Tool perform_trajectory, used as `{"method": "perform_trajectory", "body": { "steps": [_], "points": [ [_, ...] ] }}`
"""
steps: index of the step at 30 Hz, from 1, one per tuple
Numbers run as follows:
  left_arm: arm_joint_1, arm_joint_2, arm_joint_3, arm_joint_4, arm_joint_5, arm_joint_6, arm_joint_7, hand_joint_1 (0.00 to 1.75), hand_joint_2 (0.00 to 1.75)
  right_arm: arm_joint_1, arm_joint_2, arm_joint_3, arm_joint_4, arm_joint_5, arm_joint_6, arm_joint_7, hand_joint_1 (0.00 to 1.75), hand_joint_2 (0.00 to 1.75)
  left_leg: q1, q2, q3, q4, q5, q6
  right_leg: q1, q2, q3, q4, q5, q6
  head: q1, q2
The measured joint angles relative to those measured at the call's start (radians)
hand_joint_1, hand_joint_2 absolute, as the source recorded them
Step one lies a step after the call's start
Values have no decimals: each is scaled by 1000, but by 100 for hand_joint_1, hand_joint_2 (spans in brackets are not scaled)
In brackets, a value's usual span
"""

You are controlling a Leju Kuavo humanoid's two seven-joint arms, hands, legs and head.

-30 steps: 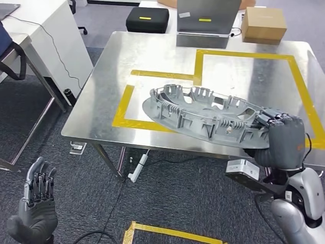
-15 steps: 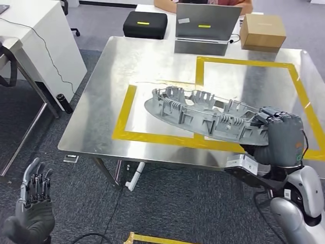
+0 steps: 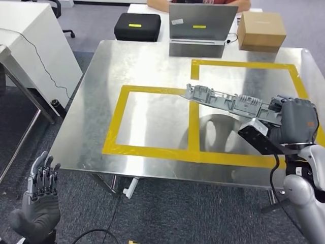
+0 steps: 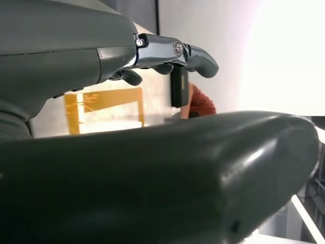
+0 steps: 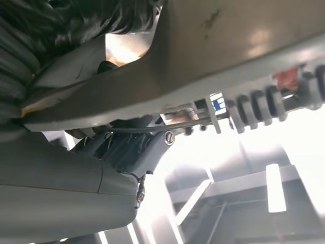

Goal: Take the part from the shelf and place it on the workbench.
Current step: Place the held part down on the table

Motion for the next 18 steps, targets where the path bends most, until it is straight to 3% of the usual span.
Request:
{"method": "perform_trajectory", "body": {
  "steps": [3, 4, 5, 6, 8, 10, 12, 15, 18],
  "points": [
    [-12, 0, -2, 5, 2, -5, 2, 0, 0, -30, -11, -16, 65, 8, 13, 14, 175, 175, 6, -1, -121, 190, -64, -14, -4, 5, 17, -3, -13, -9, -5, 0],
    [-13, 0, -2, 7, 4, -8, 4, 0, 0, -37, -14, -18, 82, 10, 18, 19, 175, 175, 7, -1, -153, 227, -76, -16, -4, 8, 23, -3, -19, -9, -6, 0],
    [-15, 0, -3, 9, 4, -10, 7, 0, 0, -45, -15, -19, 95, 13, 25, 27, 175, 175, 8, -1, -169, 229, -65, -16, -4, 11, 30, -3, -24, -9, -5, 0],
    [-19, 0, -4, 10, 5, -14, 13, 0, 0, -56, -18, -19, 112, 17, 36, 39, 175, 175, 7, -1, -170, 198, -30, -13, -3, 15, 39, -3, -29, -8, -6, 0],
    [-30, 0, -7, 11, 7, -23, 27, 0, 0, -85, -28, -19, 155, 22, 58, 61, 175, 175, 4, -3, -140, 72, 74, -1, -3, 20, 55, -3, -39, -5, -5, 0],
    [-40, 1, -9, 13, 8, -29, 37, 0, 0, -114, -40, -22, 208, 23, 67, 68, 175, 175, -2, -6, -117, -25, 121, 11, -4, 24, 58, -5, -43, 3, -4, 0],
    [-42, 1, -10, 16, 11, -33, 38, 0, 0, -130, -50, -26, 252, 24, 71, 69, 175, 175, -6, -7, -112, -55, 123, 12, -4, 26, 55, -7, -46, 12, -4, 0],
    [-56, 2, -14, 18, 21, -41, 44, 0, 0, -160, -68, -29, 325, 37, 111, 98, 175, 175, -7, -11, -109, -63, 132, 4, -5, 23, 58, -11, -49, 9, -5, 0],
    [-71, 2, -19, 18, 26, -48, 58, 0, 0, -184, -81, -28, 397, 44, 152, 126, 175, 175, -7, -13, -108, -63, 131, 6, -5, 22, 64, -20, -45, 13, -4, 0]
  ]
}}
